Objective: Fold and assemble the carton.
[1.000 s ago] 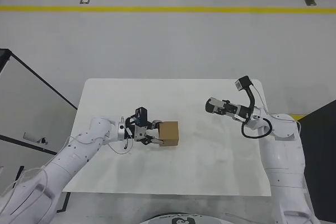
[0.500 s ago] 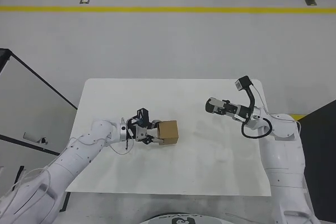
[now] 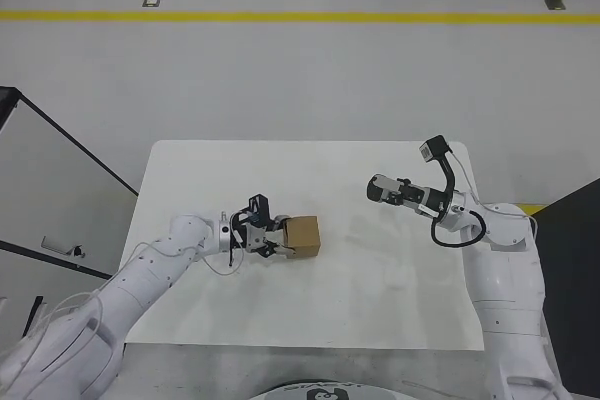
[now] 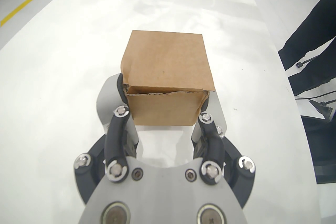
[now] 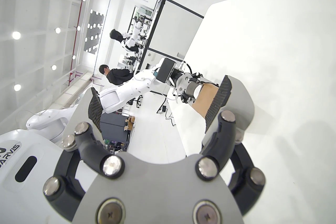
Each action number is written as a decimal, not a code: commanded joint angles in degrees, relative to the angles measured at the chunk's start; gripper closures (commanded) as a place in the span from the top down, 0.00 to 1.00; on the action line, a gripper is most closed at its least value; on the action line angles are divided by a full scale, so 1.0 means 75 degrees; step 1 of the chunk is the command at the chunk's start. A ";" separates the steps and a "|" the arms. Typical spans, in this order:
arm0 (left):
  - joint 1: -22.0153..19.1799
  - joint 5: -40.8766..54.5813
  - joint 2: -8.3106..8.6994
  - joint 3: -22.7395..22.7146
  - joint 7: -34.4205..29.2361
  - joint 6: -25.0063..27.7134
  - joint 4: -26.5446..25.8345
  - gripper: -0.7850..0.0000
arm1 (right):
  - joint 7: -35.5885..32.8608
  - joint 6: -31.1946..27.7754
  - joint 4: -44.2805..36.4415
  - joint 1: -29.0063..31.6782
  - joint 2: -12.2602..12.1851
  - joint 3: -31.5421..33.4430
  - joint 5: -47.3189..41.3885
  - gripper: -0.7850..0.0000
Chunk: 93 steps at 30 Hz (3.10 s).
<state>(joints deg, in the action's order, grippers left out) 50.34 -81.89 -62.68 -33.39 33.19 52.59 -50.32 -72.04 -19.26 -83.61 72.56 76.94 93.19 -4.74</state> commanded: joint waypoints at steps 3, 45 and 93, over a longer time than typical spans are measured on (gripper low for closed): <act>-0.0042 -0.0105 -0.0104 0.0094 0.0118 -0.0042 0.0244 0.00 | 0.0000 0.0000 0.0000 0.0000 0.0000 0.0000 0.0000 1.00; 0.0906 -0.0506 0.0899 -0.1790 0.1744 0.0552 -0.0227 1.00 | 0.0000 0.0000 0.0000 0.0000 0.0000 0.0000 0.0000 1.00; 0.5697 0.0724 0.3274 -0.7209 0.1753 0.0714 -0.4759 1.00 | 0.0000 0.0000 0.0000 0.0000 0.0000 0.0000 0.0000 1.00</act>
<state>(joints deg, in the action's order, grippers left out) 93.06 -76.46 -38.12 -87.46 46.33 57.95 -86.01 -72.04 -19.26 -83.61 72.56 76.94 93.19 -4.74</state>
